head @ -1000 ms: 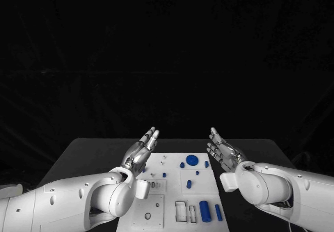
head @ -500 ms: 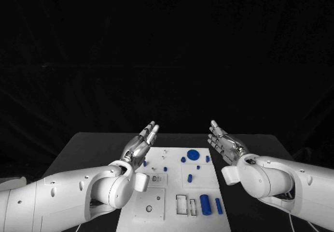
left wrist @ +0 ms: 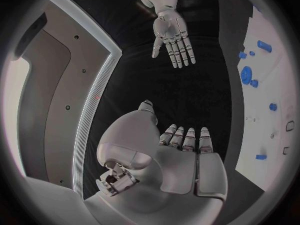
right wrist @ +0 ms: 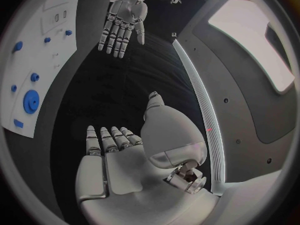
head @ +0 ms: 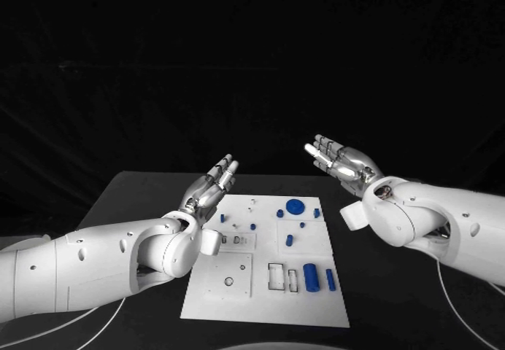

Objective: Assemble the parts on the task board

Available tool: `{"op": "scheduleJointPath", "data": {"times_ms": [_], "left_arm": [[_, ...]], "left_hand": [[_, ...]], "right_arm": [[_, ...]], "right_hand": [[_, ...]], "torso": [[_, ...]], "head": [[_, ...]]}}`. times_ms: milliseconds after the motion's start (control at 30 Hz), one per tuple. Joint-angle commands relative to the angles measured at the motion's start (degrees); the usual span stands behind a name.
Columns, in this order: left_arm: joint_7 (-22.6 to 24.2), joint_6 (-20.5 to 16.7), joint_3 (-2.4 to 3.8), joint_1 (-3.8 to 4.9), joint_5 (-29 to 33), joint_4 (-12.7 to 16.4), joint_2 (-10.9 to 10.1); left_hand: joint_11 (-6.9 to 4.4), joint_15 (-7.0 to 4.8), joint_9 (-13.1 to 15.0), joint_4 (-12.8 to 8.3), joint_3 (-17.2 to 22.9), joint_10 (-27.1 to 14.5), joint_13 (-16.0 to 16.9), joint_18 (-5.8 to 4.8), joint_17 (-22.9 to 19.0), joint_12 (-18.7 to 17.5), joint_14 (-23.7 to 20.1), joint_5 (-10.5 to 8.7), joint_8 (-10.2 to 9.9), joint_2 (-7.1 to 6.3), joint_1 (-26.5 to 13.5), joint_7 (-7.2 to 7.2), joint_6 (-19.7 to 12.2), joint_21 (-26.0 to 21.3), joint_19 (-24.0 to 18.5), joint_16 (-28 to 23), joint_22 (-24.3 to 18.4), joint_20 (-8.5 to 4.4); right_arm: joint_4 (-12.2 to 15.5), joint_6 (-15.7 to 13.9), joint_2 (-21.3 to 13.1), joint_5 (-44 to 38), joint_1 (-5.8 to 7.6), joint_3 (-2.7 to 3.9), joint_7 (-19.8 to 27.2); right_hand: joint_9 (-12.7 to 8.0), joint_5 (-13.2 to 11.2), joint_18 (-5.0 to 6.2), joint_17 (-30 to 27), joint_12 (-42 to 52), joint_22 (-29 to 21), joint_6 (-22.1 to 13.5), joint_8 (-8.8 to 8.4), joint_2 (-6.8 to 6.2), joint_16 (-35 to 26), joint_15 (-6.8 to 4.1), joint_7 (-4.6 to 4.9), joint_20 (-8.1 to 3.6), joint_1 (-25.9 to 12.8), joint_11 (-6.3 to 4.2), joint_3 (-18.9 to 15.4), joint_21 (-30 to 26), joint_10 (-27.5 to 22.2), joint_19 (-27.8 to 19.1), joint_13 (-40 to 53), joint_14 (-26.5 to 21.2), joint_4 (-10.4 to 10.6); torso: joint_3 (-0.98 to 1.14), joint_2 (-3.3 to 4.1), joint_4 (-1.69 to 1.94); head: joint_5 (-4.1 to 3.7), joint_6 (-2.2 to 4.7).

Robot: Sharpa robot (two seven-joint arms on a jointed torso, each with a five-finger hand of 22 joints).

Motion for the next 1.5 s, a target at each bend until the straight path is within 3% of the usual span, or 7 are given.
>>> {"op": "scheduleJointPath", "data": {"times_ms": [33,233,400,633,767,1133,1500], "left_arm": [[-0.5,4.2,0.01,0.19,-0.8,-0.1,-0.8],[-0.5,2.6,0.00,1.31,-1.0,1.1,-2.9],[1.1,-2.5,0.01,2.42,-2.6,3.7,-5.5],[3.5,-5.8,0.04,4.86,-3.7,7.3,-8.6],[4.2,-6.3,0.23,6.12,-3.9,9.3,-10.1],[5.5,-6.8,0.62,8.40,-4.2,14.8,-13.7],[5.5,-5.8,0.71,8.87,-4.7,16.3,-14.9]], "left_hand": [[-0.09,1.60,0.1,0.0,0.4,0.0,-0.1,1.06,-0.1,-0.2,0.0,0.59,0.4,0.15,0.8,-0.10,0.3,-0.2,0.0,-0.2,-0.1,2.55],[1.44,5.31,0.5,-0.1,0.1,0.3,0.0,1.91,-0.1,-0.1,0.0,1.51,1.1,-0.51,1.7,1.09,2.8,0.1,0.3,-0.2,0.1,6.93],[5.20,7.48,0.7,-0.1,-0.2,3.2,0.7,1.99,0.6,0.8,1.6,3.88,1.5,-1.66,3.1,0.78,4.8,1.9,2.6,1.1,1.2,9.35],[8.75,8.35,0.9,-0.1,0.2,10.4,2.0,1.94,1.4,4.3,5.5,6.24,1.5,-2.21,5.6,-0.78,6.0,3.4,4.8,4.5,1.9,9.84],[9.37,8.18,0.9,-0.1,0.4,10.9,2.1,1.90,1.5,5.1,5.7,7.12,1.5,-2.23,6.5,-0.28,6.4,3.4,5.0,4.7,1.8,9.89],[9.52,8.09,1.0,-0.1,0.5,11.2,2.1,1.90,1.5,5.7,5.9,7.76,1.7,-2.47,7.1,-0.05,6.9,3.5,5.2,5.0,1.8,9.91],[9.67,7.83,1.0,-0.1,0.6,11.1,2.1,1.86,1.4,6.0,5.6,8.03,1.7,-2.41,7.5,0.09,7.0,3.3,4.8,4.9,1.7,9.80]], "right_arm": [[-1.5,6.5,1.0,-20.8,1.48,0.04,-8.5],[-3.7,10.5,3.0,-38.0,4.98,0.04,-13.9],[-3.7,12.2,3.8,-49.2,7.31,0.04,-16.0],[-0.2,15.6,3.1,-73.7,10.16,0.05,-19.4],[2.2,17.8,2.2,-80.3,11.54,0.05,-21.0],[6.6,17.9,-0.7,-85.6,12.46,0.05,-22.9],[8.5,20.6,-2.2,-88.3,11.39,0.03,-25.0]], "right_hand": [[0.4,2.0,0.28,1.0,0.1,2.4,2.0,0.70,-0.74,1.2,3.84,2.13,3.93,3.7,1.22,0.8,3.7,0.8,6.0,0.2,3.2,-1.9],[2.1,0.6,0.62,5.5,2.4,7.5,13.0,3.52,-1.09,9.0,4.18,6.12,4.19,12.7,3.19,5.3,15.3,9.3,33.9,1.8,29.7,-7.9],[6.7,-1.7,2.00,8.2,5.2,7.4,33.0,9.36,-2.56,14.6,1.43,5.17,2.85,16.1,2.50,9.6,17.3,23.3,47.6,4.0,50.5,-11.6],[8.8,-6.4,2.22,13.0,10.1,10.2,39.8,11.05,-4.98,21.9,-6.59,0.12,-4.92,16.6,-1.90,12.4,24.0,41.8,64.9,6.4,70.3,-13.7],[8.9,-7.3,2.15,15.9,10.6,12.4,42.3,10.70,-5.88,25.8,-8.86,1.78,-7.37,16.5,-3.01,13.7,27.8,46.6,71.5,6.6,78.3,-14.0],[7.9,-8.0,2.00,20.9,8.4,15.9,46.4,8.63,-8.42,29.3,-10.27,1.78,-8.60,15.3,-3.31,16.3,32.2,52.8,75.2,5.3,83.3,-13.0],[7.7,-9.9,1.90,22.9,7.4,17.4,46.9,7.45,-10.01,30.1,-9.98,2.26,-8.42,13.7,-2.61,17.0,33.1,53.7,74.5,5.2,82.8,-11.6]], "torso": [[-0.04,0.64,-0.08],[-0.16,2.79,0.34],[-0.44,5.19,0.60],[-0.95,9.05,1.93],[-1.33,10.79,2.46],[-1.93,14.32,3.03],[-1.82,15.02,3.42]], "head": [[0.66,-2.18],[1.25,-3.85],[1.22,-3.51],[0.37,-2.73],[-0.02,-2.69],[-1.47,-2.21],[-1.70,-2.33]]}}
